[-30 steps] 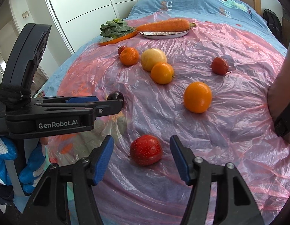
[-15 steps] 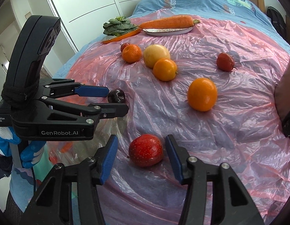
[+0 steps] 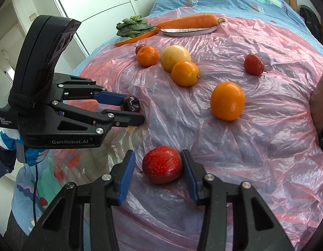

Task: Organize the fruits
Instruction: 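Grasp the second dark plum with the left tool while the right tool grasps the red apple, then carry the plum and red apple over the green tray and lower them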

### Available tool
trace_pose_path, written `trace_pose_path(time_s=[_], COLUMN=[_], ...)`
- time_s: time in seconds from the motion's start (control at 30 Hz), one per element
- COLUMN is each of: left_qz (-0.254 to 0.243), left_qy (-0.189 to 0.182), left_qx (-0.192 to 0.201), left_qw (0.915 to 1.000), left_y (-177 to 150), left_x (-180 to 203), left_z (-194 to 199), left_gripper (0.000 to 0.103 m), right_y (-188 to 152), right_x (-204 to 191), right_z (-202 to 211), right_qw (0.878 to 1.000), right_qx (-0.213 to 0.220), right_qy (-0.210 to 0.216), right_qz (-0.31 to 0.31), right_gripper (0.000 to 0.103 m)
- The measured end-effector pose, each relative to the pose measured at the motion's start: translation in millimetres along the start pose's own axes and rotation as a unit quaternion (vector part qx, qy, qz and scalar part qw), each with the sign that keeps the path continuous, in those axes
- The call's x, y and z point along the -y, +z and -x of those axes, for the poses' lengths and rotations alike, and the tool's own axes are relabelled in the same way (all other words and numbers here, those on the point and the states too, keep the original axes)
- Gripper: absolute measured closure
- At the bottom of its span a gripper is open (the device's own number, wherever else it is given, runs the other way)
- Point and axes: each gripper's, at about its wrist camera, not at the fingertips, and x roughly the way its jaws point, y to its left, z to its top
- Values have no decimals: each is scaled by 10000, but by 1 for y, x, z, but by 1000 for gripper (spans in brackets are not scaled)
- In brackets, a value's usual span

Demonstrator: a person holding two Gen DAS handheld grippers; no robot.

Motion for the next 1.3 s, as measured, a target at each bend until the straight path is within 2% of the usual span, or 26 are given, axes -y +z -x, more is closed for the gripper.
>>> trace_pose_path(time_s=[0.37, 0.9, 1.3], left_qz=[152, 799, 1083], left_qy=[38, -34, -181], left_qx=[88, 347, 486], left_qw=[9998, 9962, 9928], left_y=[-3, -20, -31], left_x=[-2, -17, 1], left_z=[2, 35, 64], left_gripper=[79, 79, 79], right_y=[-1, 1, -12], right_x=[2, -6, 0], right_z=[-1, 24, 72], right_qw=[10000, 10000, 9996], right_qx=[-52, 69, 249], right_qy=[-27, -8, -159], right_qz=[-22, -13, -46], right_gripper=[41, 42, 42])
